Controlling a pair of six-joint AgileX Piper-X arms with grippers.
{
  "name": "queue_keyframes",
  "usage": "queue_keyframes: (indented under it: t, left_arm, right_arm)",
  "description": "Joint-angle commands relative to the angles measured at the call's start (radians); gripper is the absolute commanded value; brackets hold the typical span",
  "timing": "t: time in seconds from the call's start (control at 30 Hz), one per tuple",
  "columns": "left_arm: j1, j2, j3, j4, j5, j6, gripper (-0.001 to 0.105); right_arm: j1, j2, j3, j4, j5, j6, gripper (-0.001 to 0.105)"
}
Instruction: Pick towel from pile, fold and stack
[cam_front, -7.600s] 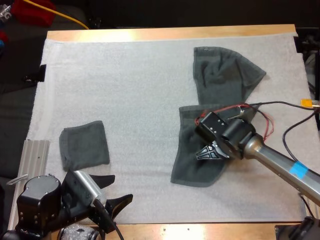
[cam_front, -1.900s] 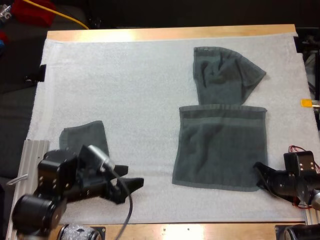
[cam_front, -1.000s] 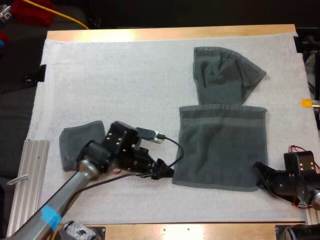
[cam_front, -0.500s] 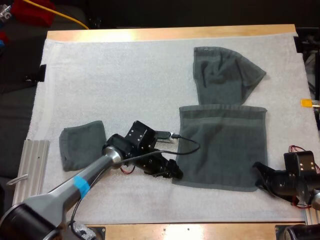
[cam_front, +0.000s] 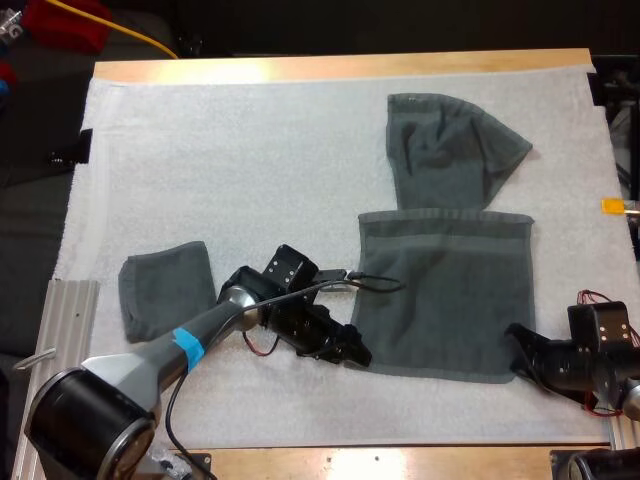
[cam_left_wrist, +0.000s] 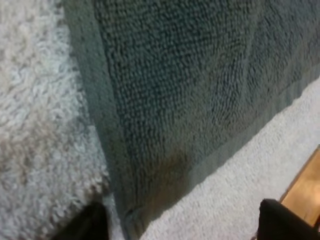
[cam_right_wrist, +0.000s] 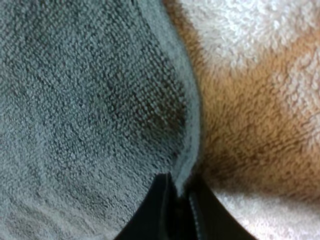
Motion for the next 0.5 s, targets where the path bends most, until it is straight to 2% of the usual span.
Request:
queue_keyframes:
  t: [0.0,0.47]
  left_arm:
    - [-0.007,0.003,0.001,-0.011,0.023,-0.004,0.062]
    - [-0.017,0.002,0.001,-0.018,0.053,-0.015,0.061]
  right_arm:
    - [0.001,-0.003,0.000,0.000,-0.012,-0.011,0.000]
    - [0.001,-0.003,0.000,0.000,-0.012,-0.011,0.000]
